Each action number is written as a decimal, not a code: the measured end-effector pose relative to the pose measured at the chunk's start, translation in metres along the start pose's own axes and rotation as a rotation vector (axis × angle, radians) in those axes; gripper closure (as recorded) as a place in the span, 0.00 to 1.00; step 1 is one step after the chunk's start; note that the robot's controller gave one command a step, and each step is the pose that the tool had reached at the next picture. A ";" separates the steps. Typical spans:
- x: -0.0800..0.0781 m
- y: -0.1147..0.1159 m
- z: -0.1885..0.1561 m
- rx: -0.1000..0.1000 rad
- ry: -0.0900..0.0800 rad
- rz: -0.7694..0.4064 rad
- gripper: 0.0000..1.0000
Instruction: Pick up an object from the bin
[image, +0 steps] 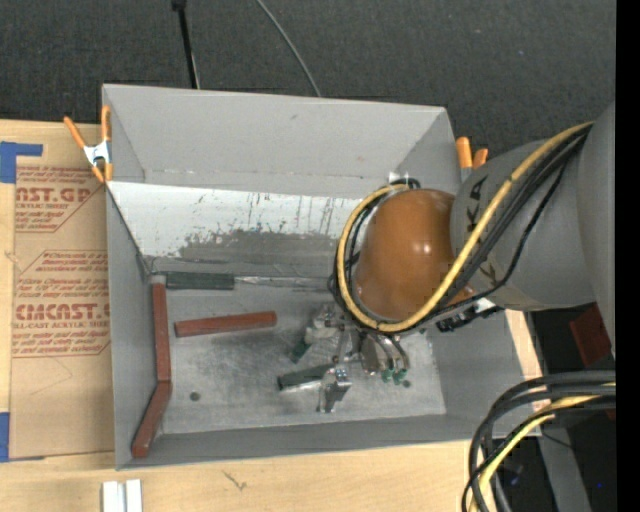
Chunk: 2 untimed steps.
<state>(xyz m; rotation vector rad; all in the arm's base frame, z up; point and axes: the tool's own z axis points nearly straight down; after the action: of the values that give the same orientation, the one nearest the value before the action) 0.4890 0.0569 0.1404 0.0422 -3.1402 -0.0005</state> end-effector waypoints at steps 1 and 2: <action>-0.008 -0.042 0.066 -0.002 -0.005 0.069 1.00; -0.008 -0.042 0.066 -0.002 -0.005 0.069 1.00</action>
Offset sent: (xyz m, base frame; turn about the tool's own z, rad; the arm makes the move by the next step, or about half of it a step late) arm 0.0000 0.0000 0.0000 0.0000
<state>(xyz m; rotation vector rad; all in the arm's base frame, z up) 0.4980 0.0148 0.0748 -0.0658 -3.1445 -0.0031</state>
